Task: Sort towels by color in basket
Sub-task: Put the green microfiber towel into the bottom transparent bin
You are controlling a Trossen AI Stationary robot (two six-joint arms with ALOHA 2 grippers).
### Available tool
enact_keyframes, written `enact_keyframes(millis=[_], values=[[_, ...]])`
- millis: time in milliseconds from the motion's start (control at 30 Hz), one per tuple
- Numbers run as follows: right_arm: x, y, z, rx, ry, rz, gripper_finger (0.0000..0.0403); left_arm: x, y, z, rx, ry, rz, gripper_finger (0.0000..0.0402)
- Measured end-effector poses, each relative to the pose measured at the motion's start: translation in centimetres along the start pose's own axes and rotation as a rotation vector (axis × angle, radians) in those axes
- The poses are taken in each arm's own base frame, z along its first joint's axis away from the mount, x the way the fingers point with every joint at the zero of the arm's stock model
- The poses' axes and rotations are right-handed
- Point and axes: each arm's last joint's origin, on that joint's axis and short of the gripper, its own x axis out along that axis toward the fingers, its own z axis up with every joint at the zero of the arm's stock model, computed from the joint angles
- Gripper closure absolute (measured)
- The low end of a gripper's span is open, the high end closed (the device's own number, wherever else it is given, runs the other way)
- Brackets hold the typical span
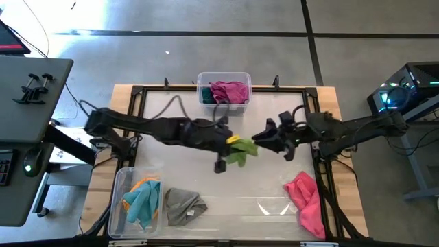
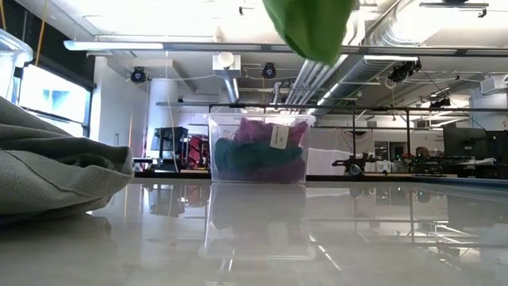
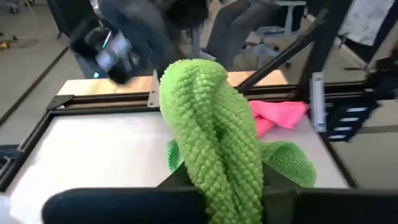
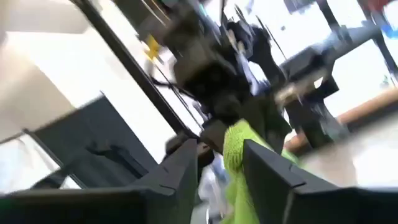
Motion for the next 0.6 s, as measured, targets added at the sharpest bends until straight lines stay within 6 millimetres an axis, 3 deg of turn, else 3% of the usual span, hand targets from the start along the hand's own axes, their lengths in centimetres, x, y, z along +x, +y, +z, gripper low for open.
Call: enact_keyframes(millis=[133,267,467,600], values=[[-0.5,0.8,1.1,-0.1,-0.093,0.063,0.0268,-4.8,-1.0,1.5,-0.05,-0.021,-0.042,0.0377],[-1.1,0.8,1.7,-0.176,-0.146,0.009,0.0269,-10.0,-2.7,1.9,-0.161,0.014,-0.117,0.0392],[-1.0,-0.4,1.3,-0.203,-0.104,-0.135,0.0269,-16.6,-5.9,-0.7,-0.508,0.328,-0.205,0.0396],[-0.8,-1.4,0.8,-0.207,-0.059,-0.211,0.027,-19.5,-8.4,-3.4,-0.747,0.62,-0.124,0.0396]])
